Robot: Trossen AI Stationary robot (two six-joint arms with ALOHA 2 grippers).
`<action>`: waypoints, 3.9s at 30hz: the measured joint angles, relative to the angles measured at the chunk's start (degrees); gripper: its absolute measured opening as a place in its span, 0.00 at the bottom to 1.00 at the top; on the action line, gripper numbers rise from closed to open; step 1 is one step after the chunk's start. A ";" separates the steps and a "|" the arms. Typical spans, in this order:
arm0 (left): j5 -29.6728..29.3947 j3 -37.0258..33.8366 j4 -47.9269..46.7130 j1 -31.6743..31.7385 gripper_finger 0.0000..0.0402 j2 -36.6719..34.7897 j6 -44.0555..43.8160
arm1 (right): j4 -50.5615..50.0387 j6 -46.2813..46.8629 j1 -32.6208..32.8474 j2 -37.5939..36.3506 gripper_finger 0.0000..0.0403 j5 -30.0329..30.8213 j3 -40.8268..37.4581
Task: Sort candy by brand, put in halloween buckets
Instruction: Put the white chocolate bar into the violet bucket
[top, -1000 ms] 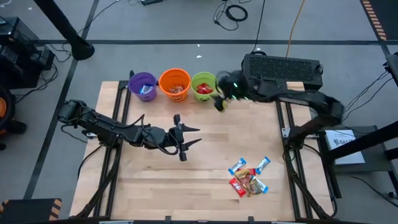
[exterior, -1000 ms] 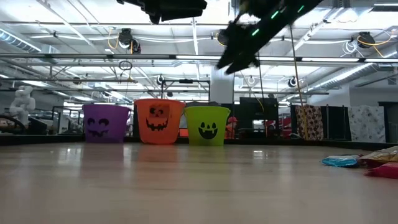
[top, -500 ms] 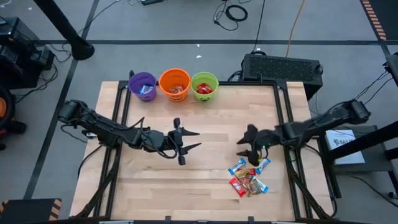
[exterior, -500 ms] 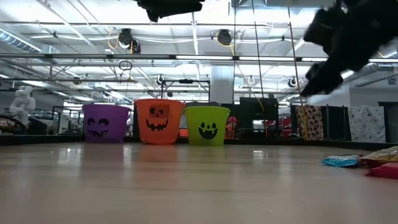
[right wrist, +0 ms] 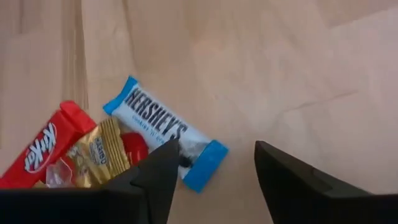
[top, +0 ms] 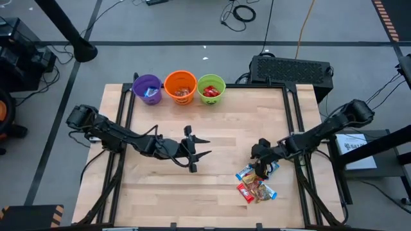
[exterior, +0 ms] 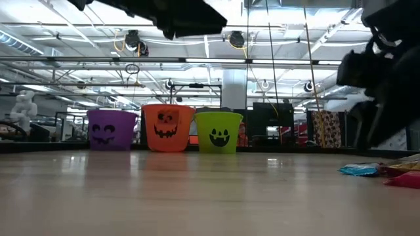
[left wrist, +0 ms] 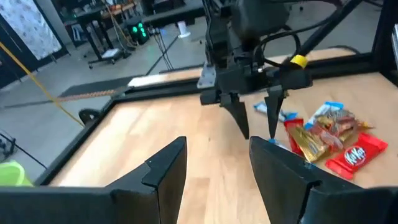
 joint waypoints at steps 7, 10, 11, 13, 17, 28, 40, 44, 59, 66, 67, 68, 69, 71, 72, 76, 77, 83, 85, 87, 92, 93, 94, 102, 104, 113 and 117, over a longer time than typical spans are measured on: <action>0.02 -0.02 -0.17 0.00 0.45 2.79 -0.53 | 1.20 4.55 2.42 6.71 0.35 0.36 1.06; 0.05 -0.02 -0.15 -0.15 0.45 3.38 -0.59 | 1.72 4.89 2.43 9.49 0.25 2.48 2.09; 0.07 -0.02 -0.14 -0.16 0.45 3.50 -0.60 | 1.70 4.87 2.43 10.36 0.22 3.49 2.44; 0.07 -0.02 -0.15 -0.37 0.45 3.69 -1.71 | 1.74 4.39 2.45 12.21 0.16 5.90 3.34; 0.10 -0.02 -0.03 -0.54 0.45 3.69 -2.12 | 1.60 3.25 2.29 15.00 0.04 14.18 5.42; 0.18 -0.02 0.33 -0.44 0.45 3.73 -8.46 | 8.19 6.29 -2.86 15.31 0.00 21.66 8.35; 5.38 -0.04 0.42 -0.35 0.45 7.77 -10.68 | 7.70 -1.73 0.77 13.02 0.01 1.66 8.37; 5.38 -0.04 0.42 -0.11 0.45 8.44 -10.97 | 9.42 -1.78 0.80 17.18 0.01 -0.57 8.33; 5.35 -0.04 1.76 1.07 0.45 8.54 -10.99 | 32.68 -4.37 -3.14 27.99 0.01 4.46 8.33; 5.34 -0.02 2.16 1.39 0.45 11.21 -10.95 | 19.19 -3.99 -2.71 16.61 0.01 0.92 8.40; 5.40 -0.02 2.35 1.51 0.45 12.10 -10.95 | 15.21 -3.81 -2.16 14.80 0.01 0.71 8.39; 5.78 -0.02 2.37 1.70 0.45 13.09 -10.95 | 11.44 -3.69 -1.30 13.24 0.01 0.68 8.39; 6.73 -0.02 2.83 1.96 0.45 14.15 -10.95 | 7.85 -3.33 -0.41 11.87 0.01 0.60 8.39; 9.52 -0.02 5.19 2.49 0.45 16.45 -10.95 | 1.98 -2.14 1.24 10.15 0.01 1.32 8.39; 10.97 -0.02 6.84 2.79 0.45 17.86 -10.97 | -0.12 -1.50 1.84 9.73 0.01 1.98 8.38; 14.57 0.92 11.72 3.60 0.45 22.79 -10.86 | -2.78 -1.16 3.66 10.11 0.01 4.34 8.37; 15.10 1.53 11.90 3.75 0.45 23.90 -10.60 | -2.89 -1.18 3.87 10.74 0.01 4.65 8.37; 16.74 6.77 11.65 3.36 0.45 30.05 -5.45 | -2.00 -1.49 3.74 16.10 0.01 6.45 8.40; 16.03 8.59 10.28 2.84 0.45 30.75 -2.35 | -1.31 -1.76 3.74 17.16 0.01 6.60 8.49; 14.74 10.44 7.78 2.32 0.45 30.92 0.47 | -0.37 -2.99 3.74 17.99 0.01 6.79 8.49; 13.25 13.87 -1.74 1.75 0.45 30.99 8.31 | 2.36 -5.20 2.83 17.92 0.01 6.43 8.37; 13.23 14.38 -3.27 1.82 0.45 30.99 10.33 | 2.65 -5.61 2.60 17.92 0.01 6.21 8.37; 13.06 14.70 -4.33 2.01 0.45 30.99 12.45 | 2.84 -5.91 2.47 17.92 0.01 6.09 8.37; 13.18 15.85 -5.79 4.49 0.45 30.99 21.89 | 3.89 -9.30 1.50 17.99 0.01 5.85 8.37; 16.59 16.06 -5.70 5.98 0.45 31.17 17.27 | 3.96 -10.33 1.42 18.01 0.01 5.92 8.37; 30.27 16.37 -11.27 12.50 0.45 31.18 -3.14 | 3.90 -13.42 1.42 18.01 0.01 6.10 8.37; 36.10 16.37 -10.40 12.88 0.45 32.32 -4.72 | 3.89 -13.19 1.42 18.01 0.01 6.10 8.37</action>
